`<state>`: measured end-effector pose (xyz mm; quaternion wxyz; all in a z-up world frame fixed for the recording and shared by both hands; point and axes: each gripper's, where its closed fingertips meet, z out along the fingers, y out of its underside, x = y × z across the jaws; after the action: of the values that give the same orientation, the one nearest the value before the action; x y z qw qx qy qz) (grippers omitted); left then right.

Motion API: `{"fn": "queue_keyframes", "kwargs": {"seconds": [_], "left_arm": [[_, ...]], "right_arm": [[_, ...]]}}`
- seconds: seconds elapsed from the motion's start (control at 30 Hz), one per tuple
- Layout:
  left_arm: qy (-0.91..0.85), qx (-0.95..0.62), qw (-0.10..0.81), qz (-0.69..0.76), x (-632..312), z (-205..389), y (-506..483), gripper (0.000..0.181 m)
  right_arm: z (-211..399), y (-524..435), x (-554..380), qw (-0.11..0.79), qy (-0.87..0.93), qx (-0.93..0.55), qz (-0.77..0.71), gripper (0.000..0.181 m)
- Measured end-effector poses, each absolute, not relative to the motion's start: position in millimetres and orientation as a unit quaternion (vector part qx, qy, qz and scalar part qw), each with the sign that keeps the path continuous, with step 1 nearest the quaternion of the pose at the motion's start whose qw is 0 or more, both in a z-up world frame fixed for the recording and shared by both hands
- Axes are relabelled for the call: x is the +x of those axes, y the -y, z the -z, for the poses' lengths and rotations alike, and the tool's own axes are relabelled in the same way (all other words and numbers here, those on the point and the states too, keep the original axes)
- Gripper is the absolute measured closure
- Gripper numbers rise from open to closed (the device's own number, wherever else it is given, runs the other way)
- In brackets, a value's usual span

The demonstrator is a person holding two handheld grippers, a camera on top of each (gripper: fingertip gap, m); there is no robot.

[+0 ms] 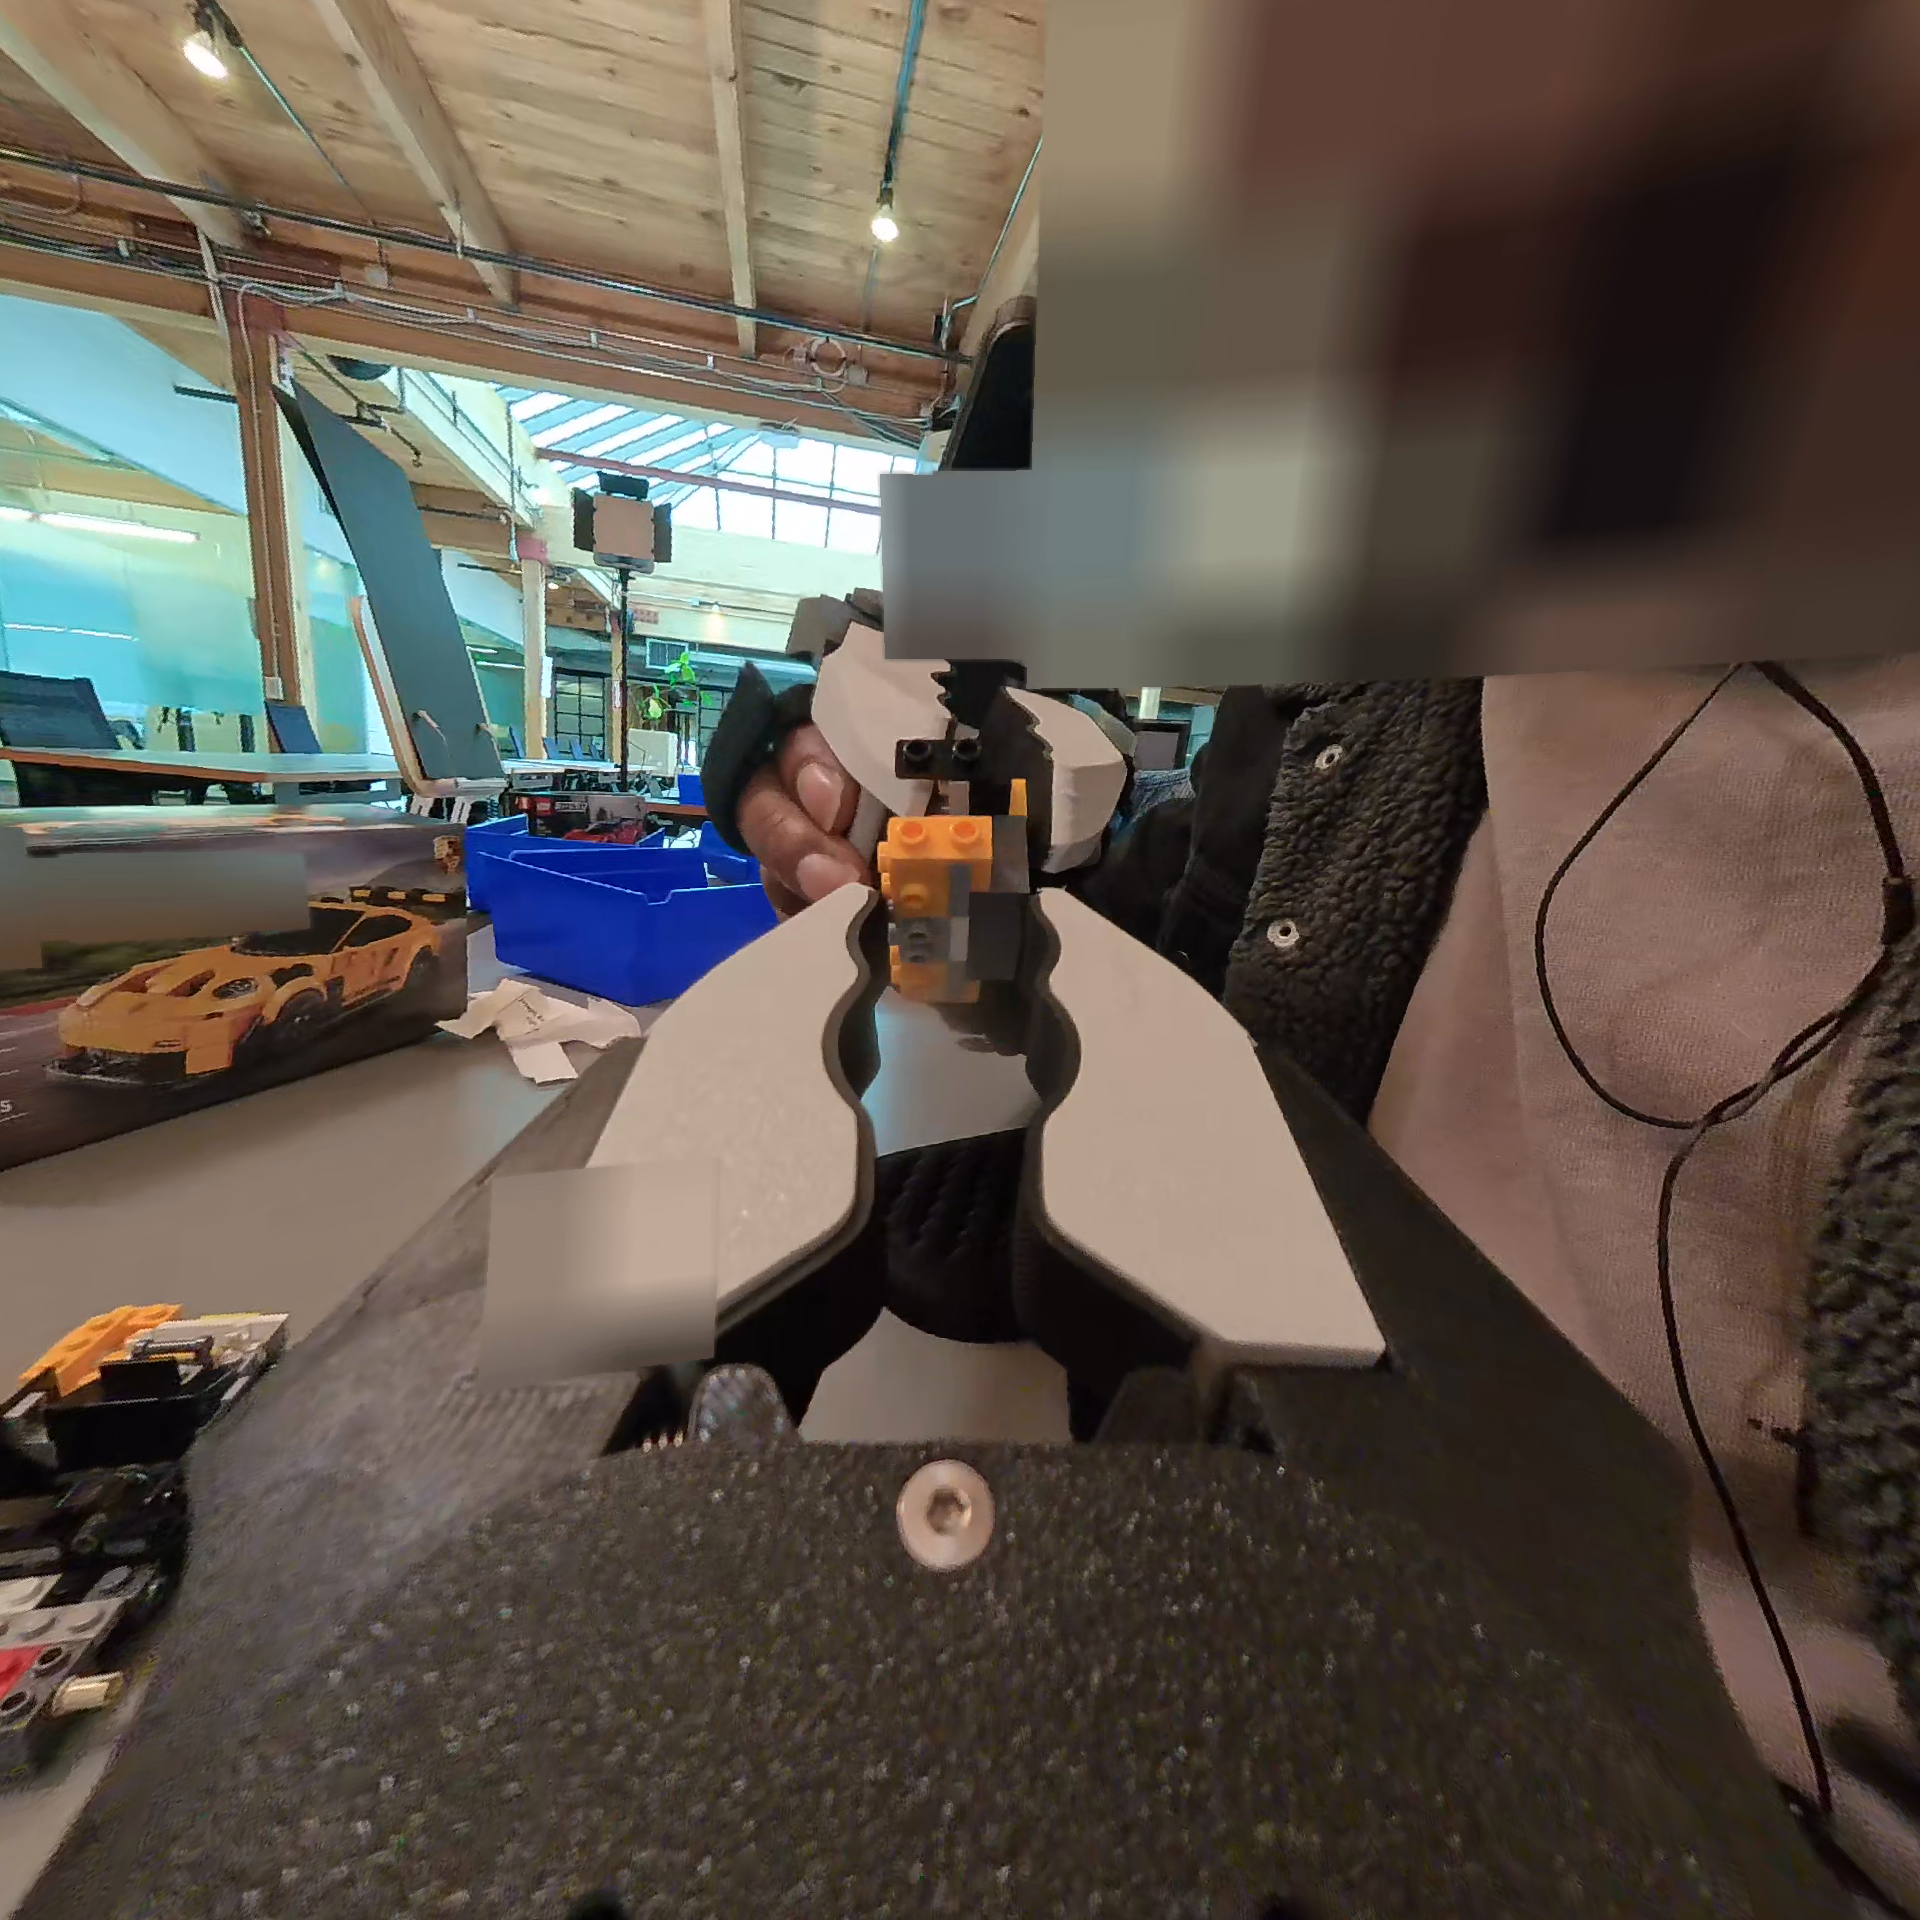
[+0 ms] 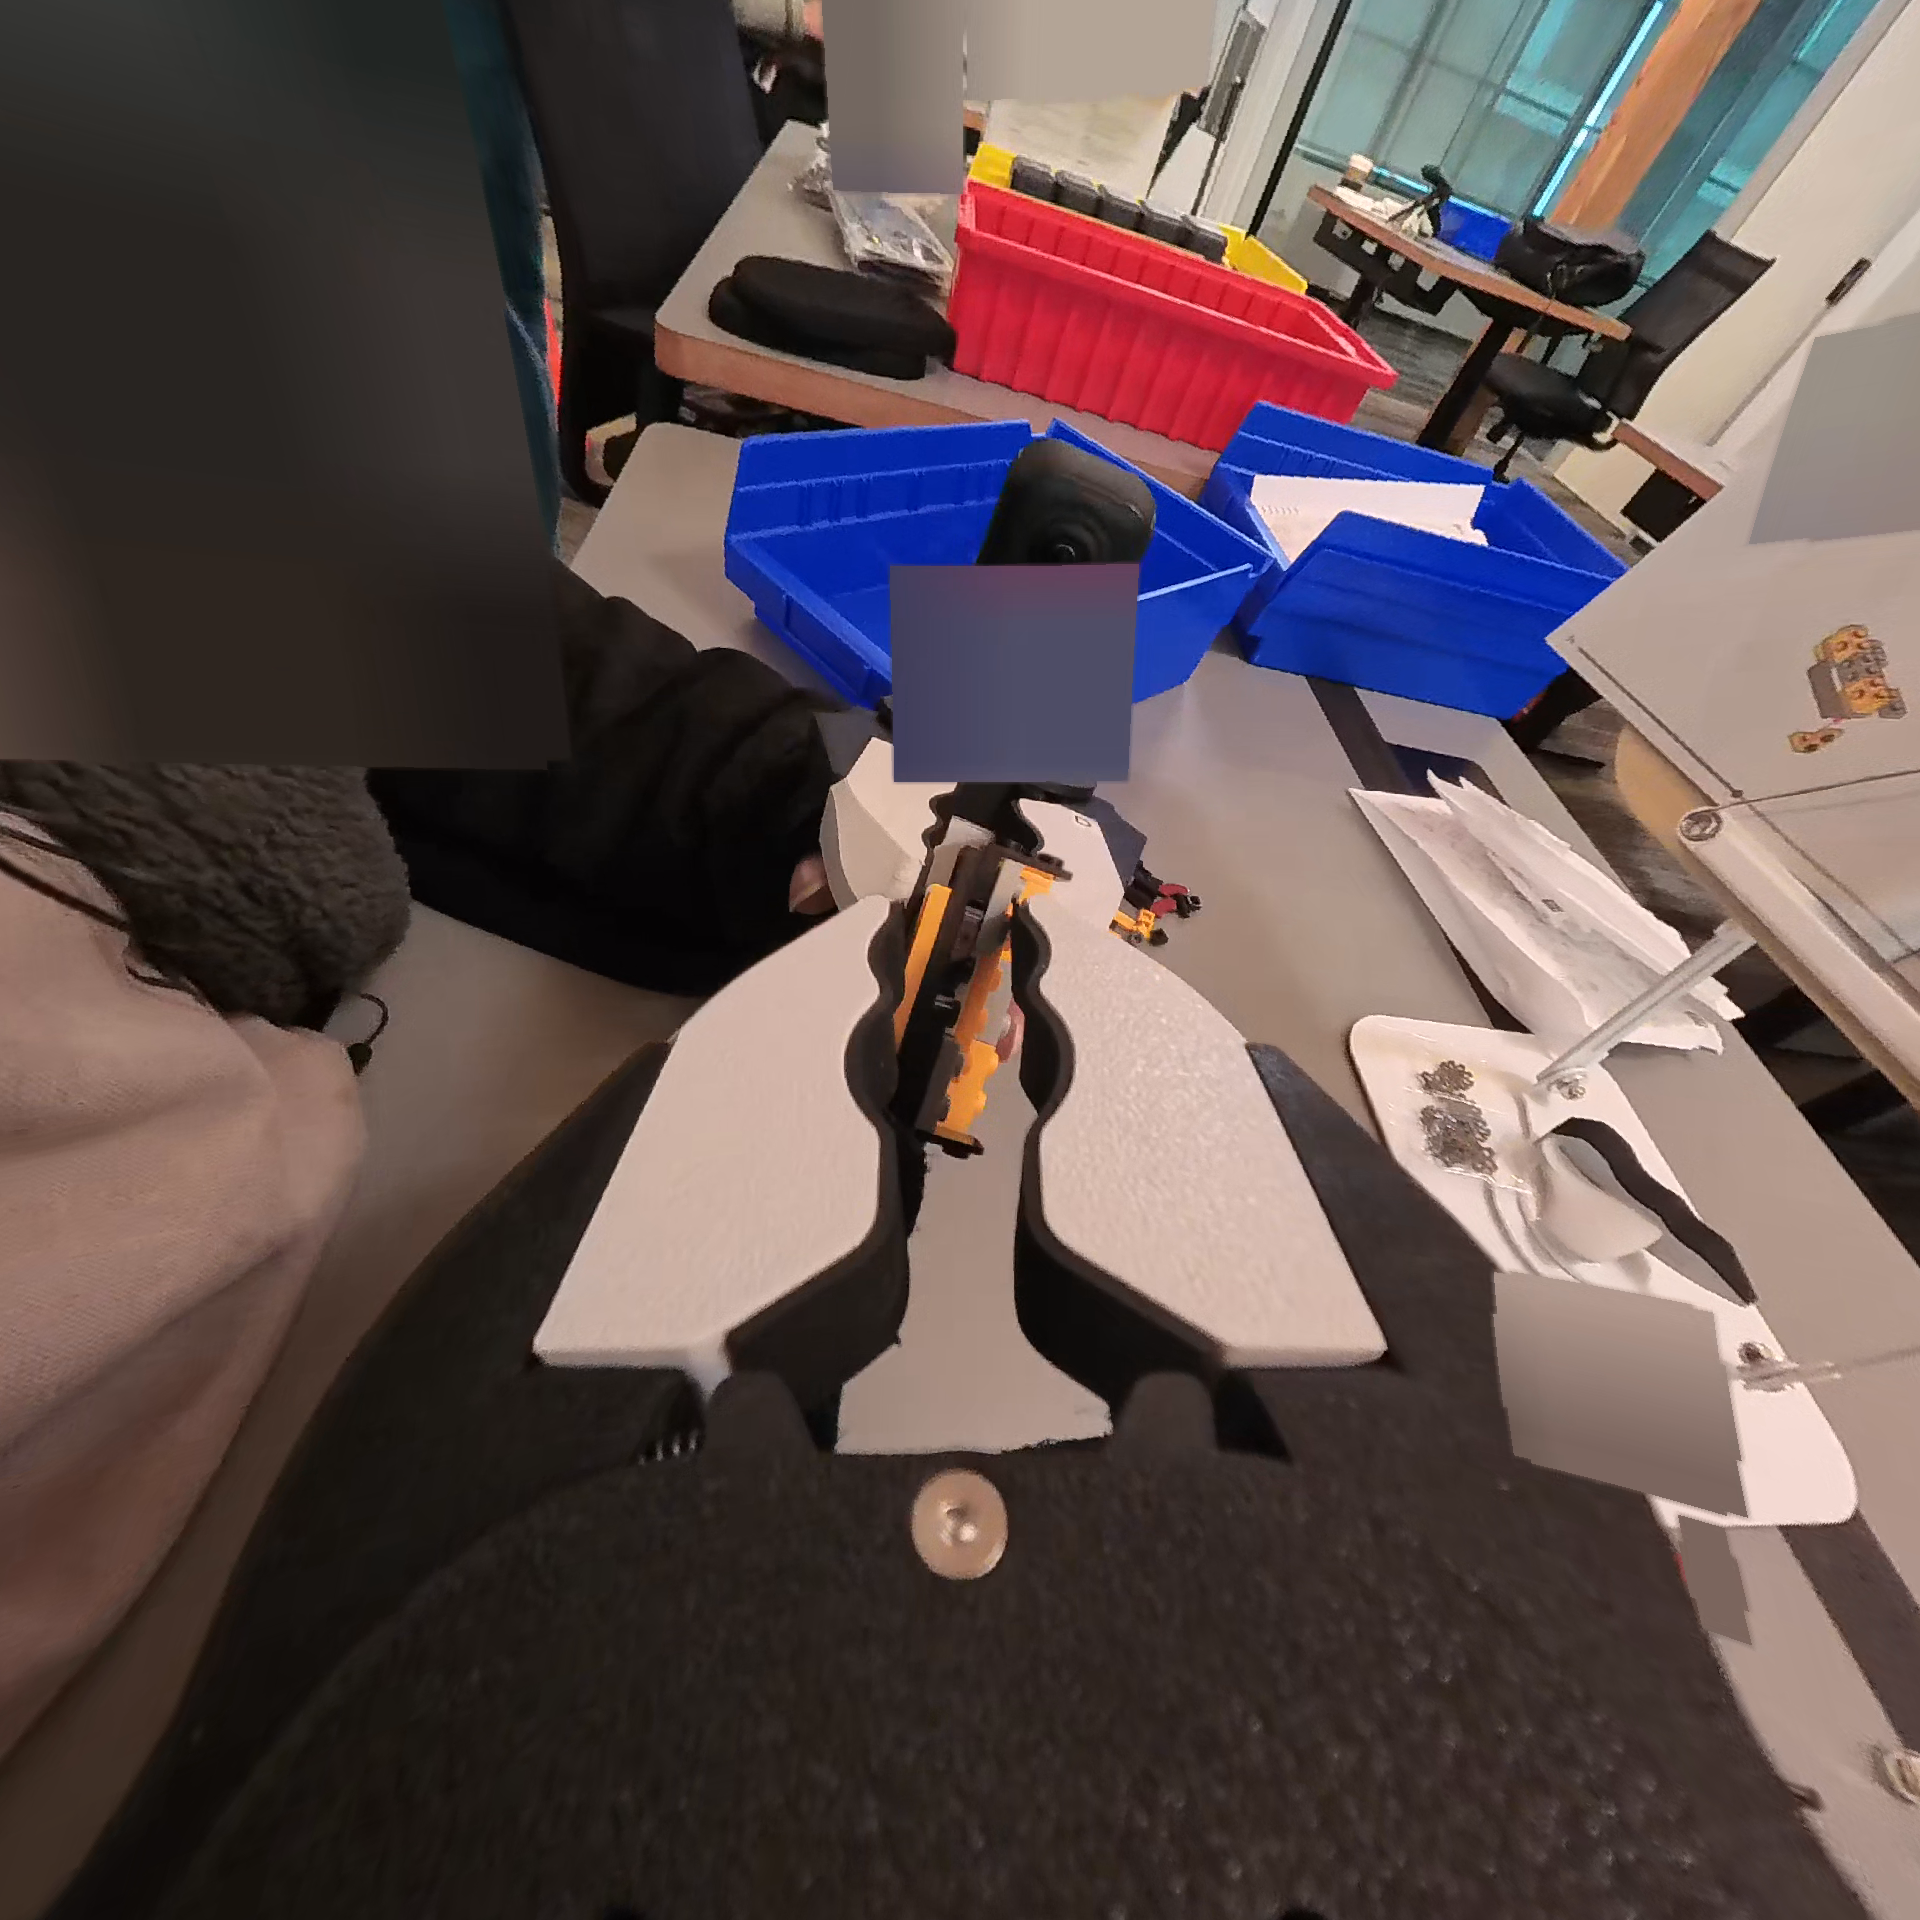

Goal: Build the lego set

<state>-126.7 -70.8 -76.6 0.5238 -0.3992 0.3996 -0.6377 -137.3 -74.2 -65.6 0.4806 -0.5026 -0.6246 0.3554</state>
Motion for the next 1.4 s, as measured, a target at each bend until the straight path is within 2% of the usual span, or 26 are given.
{"fn": "queue_keyframes", "kwargs": {"seconds": [0.1, 0.2, 0.53, 0.83, 0.97, 1.17, 1.27, 1.4], "left_arm": [[-0.414, -0.403, 0.526, 0.624, -123.6, 79.2, 72.5, 0.156], [-0.417, -0.404, 0.535, 0.614, -122.7, 79.2, 72.3, 0.156], [-0.407, -0.411, 0.538, 0.613, -128.6, 77.7, 66.5, 0.156], [-0.411, -0.438, 0.553, 0.578, -125.7, 84.8, 58.0, 0.159], [-0.383, -0.415, 0.562, 0.604, -134.2, 73.0, 57.9, 0.159], [-0.378, -0.382, 0.569, 0.623, -136.7, 61.2, 67.9, 0.159], [-0.392, -0.363, 0.572, 0.623, -134.1, 55.7, 79.2, 0.159], [-0.404, -0.354, 0.574, 0.618, -134.9, 47.9, 88.5, 0.159]], "right_arm": [[68.6, 73.8, -138.2, 0.476, 0.616, -0.512, -0.364, 0.157], [70.0, 75.8, -139.0, 0.486, 0.617, -0.504, -0.359, 0.163], [68.3, 68.9, -144.4, 0.537, 0.612, -0.498, -0.297, 0.165], [74.9, 60.8, -140.2, 0.537, 0.609, -0.512, -0.279, 0.164], [72.4, 59.0, -131.4, 0.542, 0.601, -0.514, -0.284, 0.146], [76.4, 65.2, -130.9, 0.536, 0.556, -0.536, -0.34, 0.141], [69.7, 75.1, -137.8, 0.543, 0.553, -0.526, -0.349, 0.154], [60.6, 83.2, -137.2, 0.561, 0.57, -0.518, -0.305, 0.155]]}}
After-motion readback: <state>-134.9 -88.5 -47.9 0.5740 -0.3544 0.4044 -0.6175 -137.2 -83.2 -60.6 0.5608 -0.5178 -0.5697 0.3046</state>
